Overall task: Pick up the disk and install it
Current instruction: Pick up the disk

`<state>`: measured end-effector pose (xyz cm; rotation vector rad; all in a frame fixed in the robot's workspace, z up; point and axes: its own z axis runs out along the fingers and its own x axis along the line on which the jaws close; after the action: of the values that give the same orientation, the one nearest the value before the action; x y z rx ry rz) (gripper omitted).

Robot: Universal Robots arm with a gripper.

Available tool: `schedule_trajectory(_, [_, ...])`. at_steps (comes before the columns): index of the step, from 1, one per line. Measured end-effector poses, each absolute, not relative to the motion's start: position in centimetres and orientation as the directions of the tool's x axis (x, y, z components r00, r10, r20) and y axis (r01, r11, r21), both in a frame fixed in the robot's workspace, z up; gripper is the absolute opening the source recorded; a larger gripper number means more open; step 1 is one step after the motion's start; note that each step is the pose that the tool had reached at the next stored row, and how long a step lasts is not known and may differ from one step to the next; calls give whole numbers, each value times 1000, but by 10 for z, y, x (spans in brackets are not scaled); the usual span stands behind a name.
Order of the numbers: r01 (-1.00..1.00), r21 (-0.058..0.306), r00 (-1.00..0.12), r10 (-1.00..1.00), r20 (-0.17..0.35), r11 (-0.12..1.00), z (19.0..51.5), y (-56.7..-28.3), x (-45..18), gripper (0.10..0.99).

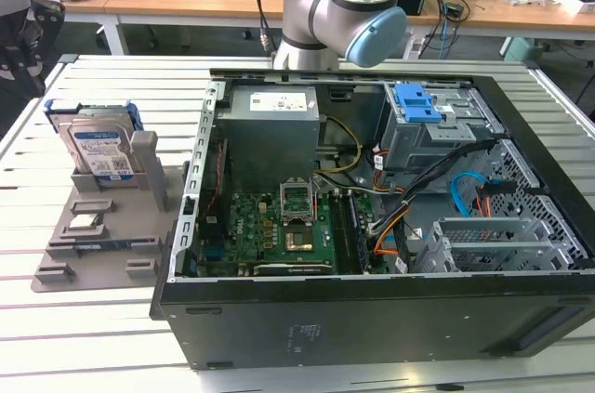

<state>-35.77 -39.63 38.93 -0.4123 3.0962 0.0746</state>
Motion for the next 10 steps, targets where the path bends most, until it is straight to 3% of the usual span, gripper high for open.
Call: schedule_trajectory(10, [-370,45,-929,-369,-23,928,389,-396,-358,102])
